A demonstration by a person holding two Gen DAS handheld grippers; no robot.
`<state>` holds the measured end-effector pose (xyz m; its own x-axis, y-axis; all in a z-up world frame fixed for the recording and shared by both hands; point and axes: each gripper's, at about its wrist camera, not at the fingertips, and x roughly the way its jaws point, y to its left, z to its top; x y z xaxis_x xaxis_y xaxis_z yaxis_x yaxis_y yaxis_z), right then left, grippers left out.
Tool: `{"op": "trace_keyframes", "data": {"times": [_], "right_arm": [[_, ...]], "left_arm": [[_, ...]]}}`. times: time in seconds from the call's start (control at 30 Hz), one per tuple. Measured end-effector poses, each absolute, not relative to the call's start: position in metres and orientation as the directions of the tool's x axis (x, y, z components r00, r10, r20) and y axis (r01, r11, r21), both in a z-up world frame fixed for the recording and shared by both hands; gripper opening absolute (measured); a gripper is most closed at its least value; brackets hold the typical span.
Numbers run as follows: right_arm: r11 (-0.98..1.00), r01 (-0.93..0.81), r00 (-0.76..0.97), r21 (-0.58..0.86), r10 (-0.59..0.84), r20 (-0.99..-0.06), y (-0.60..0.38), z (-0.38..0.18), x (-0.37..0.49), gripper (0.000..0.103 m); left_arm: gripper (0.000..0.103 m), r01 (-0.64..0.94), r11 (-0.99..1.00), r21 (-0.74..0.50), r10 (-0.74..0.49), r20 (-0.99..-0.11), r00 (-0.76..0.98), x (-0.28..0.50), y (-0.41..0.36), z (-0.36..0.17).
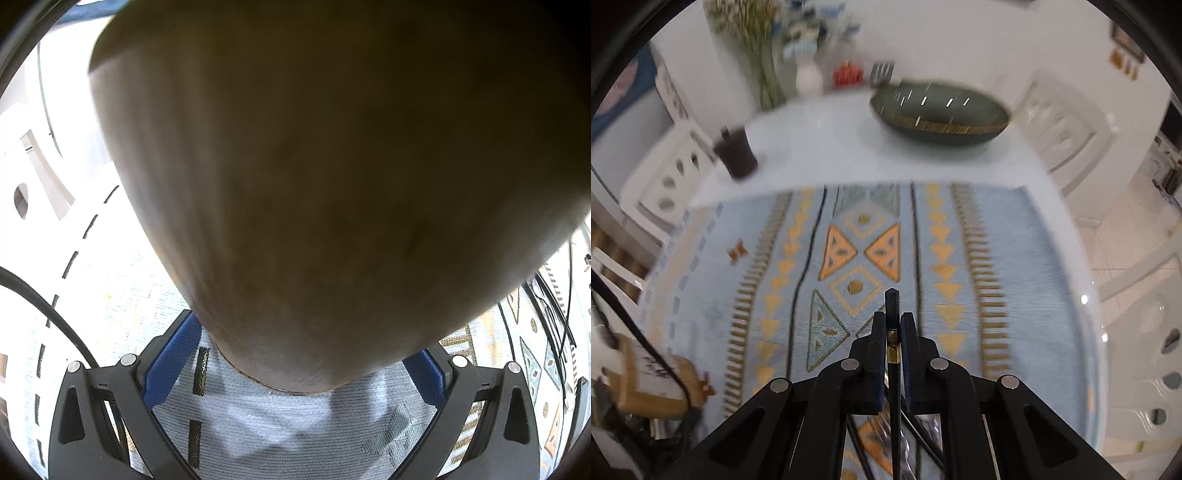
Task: Organize utensils
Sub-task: 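Lift the black chopstick upright with the right tool and carry it over the cup, then open the right tool to drop the chopstick into the cup while the left tool holds it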
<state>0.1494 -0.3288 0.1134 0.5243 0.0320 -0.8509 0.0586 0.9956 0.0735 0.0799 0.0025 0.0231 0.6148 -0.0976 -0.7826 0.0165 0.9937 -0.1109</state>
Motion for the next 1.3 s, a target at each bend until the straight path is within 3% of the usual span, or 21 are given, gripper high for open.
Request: {"op": "trace_keyframes", "data": {"times": [0.43, 0.9, 1.07, 1.3], "right_arm": [[0.987, 0.094, 0.697, 0.129, 0.027, -0.716, -0.313, 0.195, 0.040, 0.007], [0.952, -0.227, 0.845, 0.206, 0.298, -0.444, -0.206, 0.312, 0.058, 0.007], [0.925, -0.325, 0.817, 0.198, 0.380, -0.434, -0.156, 0.312, 0.075, 0.007], [0.894, -0.401, 0.750, 0.200, 0.446, -0.489, -0.112, 0.288, 0.091, 0.007]], "left_arm": [[0.102, 0.016, 0.994, -0.111, -0.097, -0.782, 0.615, 0.080, 0.002, 0.023], [0.102, 0.016, 0.994, -0.111, -0.097, -0.782, 0.615, 0.080, 0.002, 0.023], [0.102, 0.016, 0.994, -0.110, -0.097, -0.782, 0.615, 0.080, 0.002, 0.023], [0.102, 0.016, 0.994, -0.111, -0.097, -0.782, 0.615, 0.080, 0.002, 0.023]]}}
